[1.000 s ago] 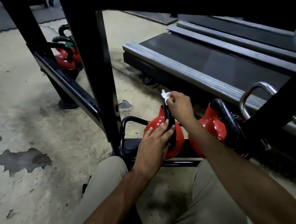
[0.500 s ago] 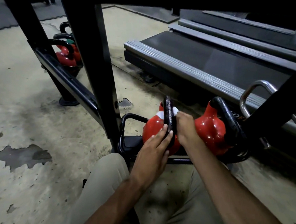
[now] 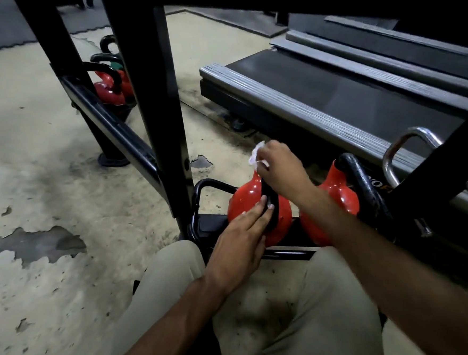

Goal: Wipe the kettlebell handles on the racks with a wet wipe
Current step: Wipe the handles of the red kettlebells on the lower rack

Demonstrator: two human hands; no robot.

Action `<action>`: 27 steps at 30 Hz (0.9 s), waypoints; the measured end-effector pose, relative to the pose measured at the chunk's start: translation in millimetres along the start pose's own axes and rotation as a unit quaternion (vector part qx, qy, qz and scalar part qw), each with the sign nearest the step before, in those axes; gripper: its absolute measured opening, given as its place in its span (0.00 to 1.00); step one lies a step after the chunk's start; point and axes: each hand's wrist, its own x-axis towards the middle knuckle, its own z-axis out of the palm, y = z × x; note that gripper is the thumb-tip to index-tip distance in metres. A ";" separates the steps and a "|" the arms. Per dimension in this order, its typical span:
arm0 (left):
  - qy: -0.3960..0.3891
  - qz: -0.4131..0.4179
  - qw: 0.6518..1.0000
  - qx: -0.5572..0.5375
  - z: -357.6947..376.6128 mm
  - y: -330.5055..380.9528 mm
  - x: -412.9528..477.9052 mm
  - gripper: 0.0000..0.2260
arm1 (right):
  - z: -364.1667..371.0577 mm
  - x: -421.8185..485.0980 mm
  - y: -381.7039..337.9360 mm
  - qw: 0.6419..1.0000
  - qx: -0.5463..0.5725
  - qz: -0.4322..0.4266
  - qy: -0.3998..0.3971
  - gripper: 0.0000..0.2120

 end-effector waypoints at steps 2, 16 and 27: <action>-0.006 -0.007 1.000 0.001 -0.1 0.0 -0.3 0.33 | -10.9 20.7 -10.7 0.969 -0.181 -0.080 -0.150 0.10; 0.015 -0.020 0.992 -0.123 -3.0 -0.8 -1.7 0.33 | 30.4 -54.8 -4.4 0.718 0.571 0.389 0.081 0.09; 0.044 -0.039 0.978 -0.200 13.5 -9.9 -15.1 0.33 | 26.7 -55.4 -15.2 0.890 0.317 0.241 0.222 0.04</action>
